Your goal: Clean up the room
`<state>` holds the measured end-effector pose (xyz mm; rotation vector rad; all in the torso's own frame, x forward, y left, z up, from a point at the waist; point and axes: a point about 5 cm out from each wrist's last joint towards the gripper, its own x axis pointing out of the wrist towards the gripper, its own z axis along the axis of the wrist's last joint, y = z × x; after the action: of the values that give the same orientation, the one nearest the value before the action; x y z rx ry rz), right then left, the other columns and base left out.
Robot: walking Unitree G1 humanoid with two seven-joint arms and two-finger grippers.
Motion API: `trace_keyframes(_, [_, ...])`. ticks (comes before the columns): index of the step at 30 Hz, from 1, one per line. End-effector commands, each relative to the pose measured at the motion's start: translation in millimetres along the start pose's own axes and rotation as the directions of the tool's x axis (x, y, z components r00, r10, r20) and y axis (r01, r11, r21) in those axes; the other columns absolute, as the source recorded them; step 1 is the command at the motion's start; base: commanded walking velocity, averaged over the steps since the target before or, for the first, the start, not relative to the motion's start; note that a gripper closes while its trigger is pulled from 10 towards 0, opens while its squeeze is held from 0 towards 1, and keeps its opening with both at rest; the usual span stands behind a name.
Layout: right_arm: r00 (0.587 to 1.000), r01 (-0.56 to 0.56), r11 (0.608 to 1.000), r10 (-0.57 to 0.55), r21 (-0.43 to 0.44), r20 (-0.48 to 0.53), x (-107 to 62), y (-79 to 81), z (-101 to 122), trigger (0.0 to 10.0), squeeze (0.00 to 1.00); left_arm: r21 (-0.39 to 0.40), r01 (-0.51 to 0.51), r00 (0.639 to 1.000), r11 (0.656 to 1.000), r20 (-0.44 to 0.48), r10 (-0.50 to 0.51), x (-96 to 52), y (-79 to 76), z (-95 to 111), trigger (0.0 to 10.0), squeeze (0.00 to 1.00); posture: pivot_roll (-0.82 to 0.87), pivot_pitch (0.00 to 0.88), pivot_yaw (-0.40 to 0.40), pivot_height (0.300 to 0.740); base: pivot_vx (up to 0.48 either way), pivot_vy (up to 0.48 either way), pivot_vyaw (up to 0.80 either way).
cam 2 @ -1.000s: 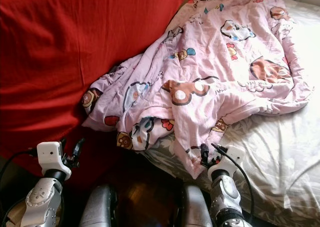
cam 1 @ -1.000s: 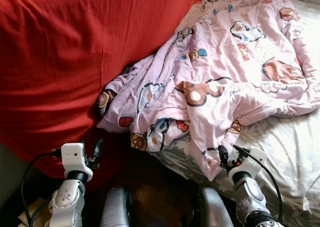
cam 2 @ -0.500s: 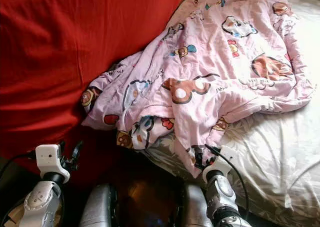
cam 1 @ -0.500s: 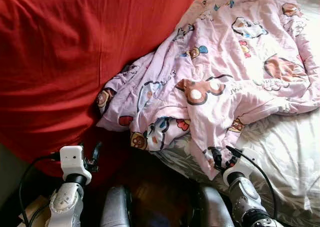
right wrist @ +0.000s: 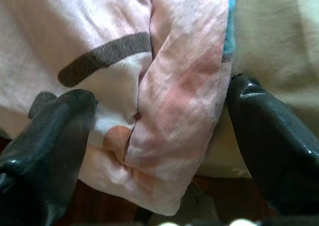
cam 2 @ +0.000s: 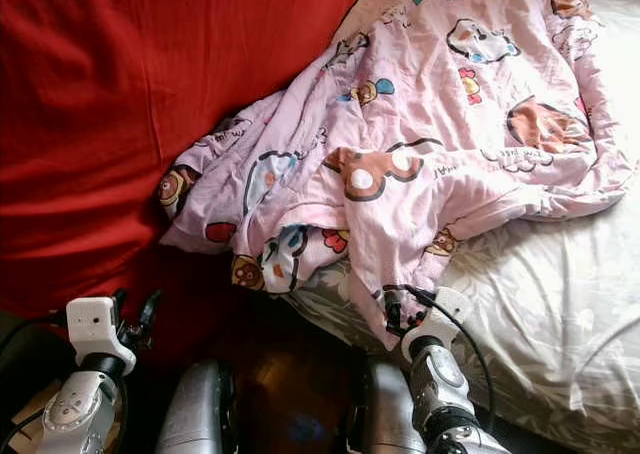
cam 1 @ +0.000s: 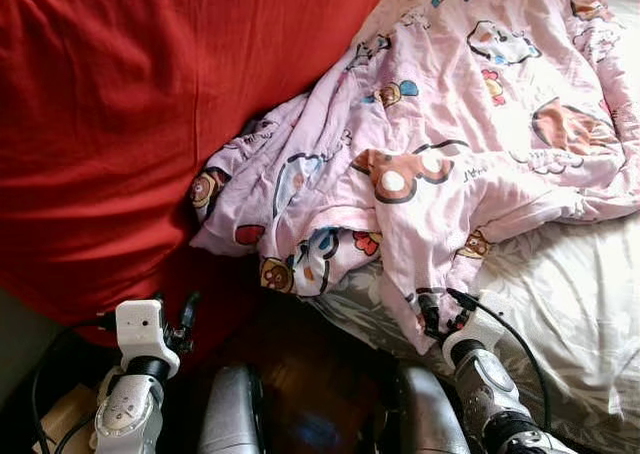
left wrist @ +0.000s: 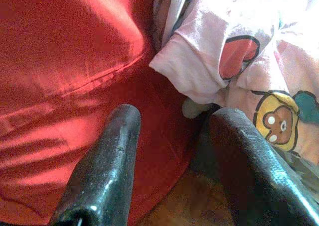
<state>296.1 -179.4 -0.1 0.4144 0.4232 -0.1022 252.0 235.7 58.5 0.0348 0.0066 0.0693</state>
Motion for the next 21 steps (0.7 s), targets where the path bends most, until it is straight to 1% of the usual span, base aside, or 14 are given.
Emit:
trace_keyframes(1, [0.998,0.013,1.000,-0.013,0.002,-0.064,-3.9,-2.3,-14.5,10.0,0.00,0.007,-0.002,0.999,1.000,-0.042,0.002,-6.9,0.2,-7.9,10.0,0.00,0.13,0.284,-0.037,0.585,0.000,0.000,0.00])
trace_keyframes(2, [0.998,0.012,1.000,-0.012,-0.006,-0.066,-3.6,-2.2,-13.9,8.2,0.00,0.006,-0.002,0.999,1.000,-0.045,0.002,-7.5,-0.3,-8.3,10.0,0.00,0.13,0.285,-0.039,0.585,0.000,0.000,0.00])
trace_keyframes(4, [0.998,0.011,1.000,-0.012,-0.016,-0.068,-3.4,-2.4,-13.5,8.2,0.00,0.006,-0.001,0.999,1.000,-0.046,0.002,-7.9,-1.0,-8.6,10.0,0.00,0.13,0.286,-0.040,0.585,0.000,0.000,0.00])
trace_keyframes(5, [0.998,0.009,1.000,-0.010,-0.015,-0.067,-2.9,-1.8,-12.5,0.0,0.00,0.006,-0.002,0.999,1.000,-0.048,0.002,-8.4,-1.4,-9.0,10.0,0.00,0.13,0.289,-0.042,0.585,0.000,0.000,0.00])
trace_keyframes(13, [0.998,-0.009,0.999,0.006,-0.036,-0.068,-0.3,2.1,-8.2,0.0,0.00,0.003,-0.014,0.998,1.000,-0.057,0.014,-13.2,-0.9,-10.7,10.0,0.00,0.13,0.301,-0.053,0.585,0.000,0.000,0.00])
trace_keyframes(21, [0.998,-0.020,0.999,0.017,-0.047,-0.061,1.7,5.3,-4.6,0.0,0.00,0.001,-0.020,0.998,1.000,-0.062,0.020,-14.1,-1.8,-11.2,10.0,0.00,0.13,0.299,-0.056,0.585,0.000,0.000,0.00])
